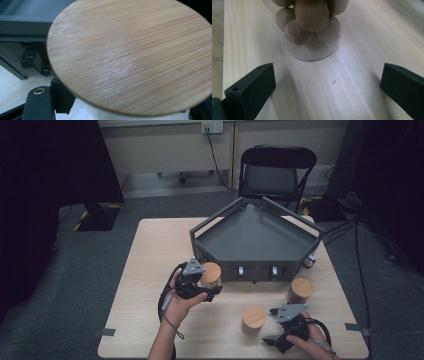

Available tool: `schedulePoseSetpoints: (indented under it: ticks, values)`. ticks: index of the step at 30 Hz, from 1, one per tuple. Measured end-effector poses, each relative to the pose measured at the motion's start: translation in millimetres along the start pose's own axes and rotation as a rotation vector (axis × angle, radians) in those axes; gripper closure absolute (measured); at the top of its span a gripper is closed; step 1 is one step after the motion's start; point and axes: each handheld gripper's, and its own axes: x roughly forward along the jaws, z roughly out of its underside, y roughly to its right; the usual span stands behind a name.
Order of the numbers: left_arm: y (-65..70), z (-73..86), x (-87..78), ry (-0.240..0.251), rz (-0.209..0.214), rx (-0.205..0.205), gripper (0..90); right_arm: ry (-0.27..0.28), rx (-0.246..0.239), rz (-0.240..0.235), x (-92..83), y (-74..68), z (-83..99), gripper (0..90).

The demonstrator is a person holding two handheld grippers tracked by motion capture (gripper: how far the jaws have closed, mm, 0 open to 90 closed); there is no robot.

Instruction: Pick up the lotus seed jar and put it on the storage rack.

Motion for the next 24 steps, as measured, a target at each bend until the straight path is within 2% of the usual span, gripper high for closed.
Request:
schedulePoseSetpoints:
  ticks: [10,24]
  values:
    - [0.2,-16.0,-0.2,-0.013,-0.012,0.014,25.8,0.0,0.0,0.0,0.0,0.0,0.0,0.0]
    - [-1.9,-25.7,-1.8,-0.009,-0.013,0.014,25.7,0.0,0.0,0.0,0.0,-0.1,0.1,0.0]
